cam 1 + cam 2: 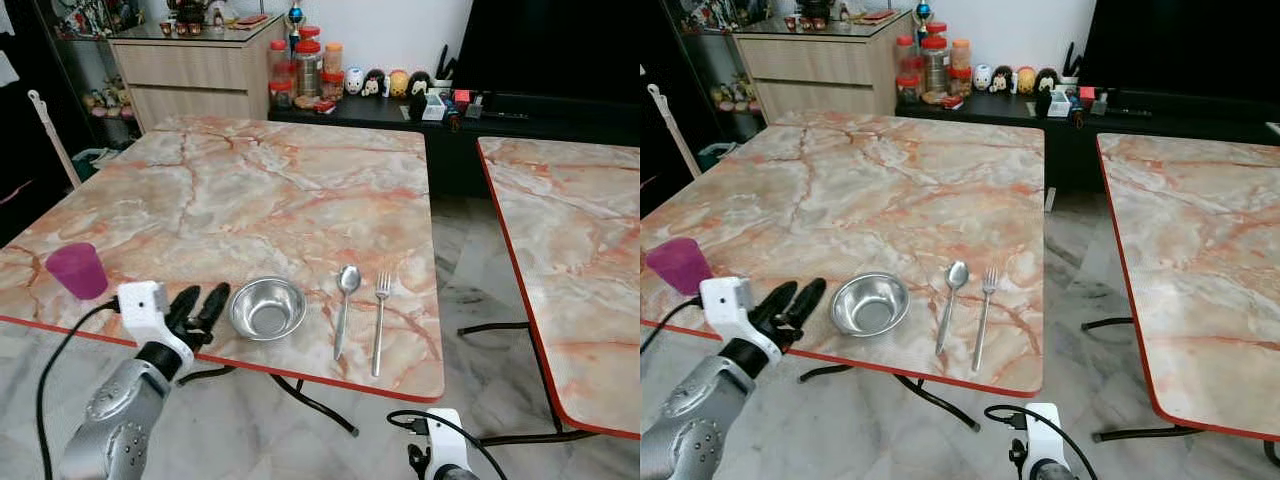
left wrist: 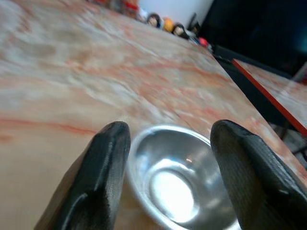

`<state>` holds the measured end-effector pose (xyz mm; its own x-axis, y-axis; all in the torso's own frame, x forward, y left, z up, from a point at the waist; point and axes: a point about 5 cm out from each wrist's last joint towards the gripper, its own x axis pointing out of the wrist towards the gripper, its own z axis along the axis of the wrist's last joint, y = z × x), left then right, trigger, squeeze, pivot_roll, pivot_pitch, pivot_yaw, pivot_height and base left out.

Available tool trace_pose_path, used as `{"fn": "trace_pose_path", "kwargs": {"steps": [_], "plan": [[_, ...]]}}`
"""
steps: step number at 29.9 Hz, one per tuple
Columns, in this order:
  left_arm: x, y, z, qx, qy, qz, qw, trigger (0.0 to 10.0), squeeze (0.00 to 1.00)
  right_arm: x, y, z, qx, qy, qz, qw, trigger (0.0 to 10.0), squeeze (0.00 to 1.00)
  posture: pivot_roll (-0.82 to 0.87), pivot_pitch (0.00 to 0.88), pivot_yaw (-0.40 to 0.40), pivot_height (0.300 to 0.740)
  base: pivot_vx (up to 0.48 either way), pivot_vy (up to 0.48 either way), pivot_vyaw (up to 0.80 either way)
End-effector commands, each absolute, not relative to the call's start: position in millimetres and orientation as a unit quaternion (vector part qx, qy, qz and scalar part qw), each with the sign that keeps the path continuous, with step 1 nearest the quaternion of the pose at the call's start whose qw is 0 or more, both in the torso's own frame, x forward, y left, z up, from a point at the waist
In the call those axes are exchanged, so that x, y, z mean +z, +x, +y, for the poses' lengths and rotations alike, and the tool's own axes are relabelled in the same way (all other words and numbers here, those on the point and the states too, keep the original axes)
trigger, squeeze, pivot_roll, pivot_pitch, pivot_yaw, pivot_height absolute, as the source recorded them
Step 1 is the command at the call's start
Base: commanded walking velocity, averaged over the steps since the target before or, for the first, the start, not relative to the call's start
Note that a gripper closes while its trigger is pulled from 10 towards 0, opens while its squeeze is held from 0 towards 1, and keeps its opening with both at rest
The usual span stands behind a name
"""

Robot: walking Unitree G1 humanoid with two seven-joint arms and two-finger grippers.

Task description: Setting the table

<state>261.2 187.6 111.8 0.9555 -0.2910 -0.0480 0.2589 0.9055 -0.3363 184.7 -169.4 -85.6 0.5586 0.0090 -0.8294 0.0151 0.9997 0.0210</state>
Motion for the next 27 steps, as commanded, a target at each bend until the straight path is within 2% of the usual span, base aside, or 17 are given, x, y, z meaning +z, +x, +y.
{"fn": "trace_pose_path", "kwargs": {"steps": [1,4,10,19,27], "plan": [[108,266,177,-0.151,-0.163,0.081,0.972,10.0,0.00,-85,185,-169,-0.002,0.012,0.469,0.883,10.0,0.00,0.09,0.000,0.005,0.732,0.000,0.000,0.00],[99,266,170,-0.150,-0.179,0.106,0.967,10.0,0.00,-86,185,-168,-0.003,0.012,0.470,0.883,10.0,0.00,0.08,0.000,0.010,0.732,0.000,0.000,0.00],[92,268,174,-0.109,-0.169,0.126,0.971,10.0,0.00,-86,184,-168,-0.004,0.014,0.469,0.883,10.0,0.00,0.08,0.000,0.017,0.732,0.000,0.000,0.00],[107,272,192,-0.054,-0.168,0.080,0.981,10.0,0.00,-86,183,-168,-0.007,0.018,0.470,0.883,10.0,0.00,0.08,0.001,0.017,0.732,0.000,0.000,0.00],[105,271,202,-0.033,-0.159,0.094,0.982,10.0,0.00,-86,183,-168,-0.006,0.018,0.470,0.883,10.0,0.00,0.08,0.011,0.020,0.732,0.000,0.000,0.00]]}}
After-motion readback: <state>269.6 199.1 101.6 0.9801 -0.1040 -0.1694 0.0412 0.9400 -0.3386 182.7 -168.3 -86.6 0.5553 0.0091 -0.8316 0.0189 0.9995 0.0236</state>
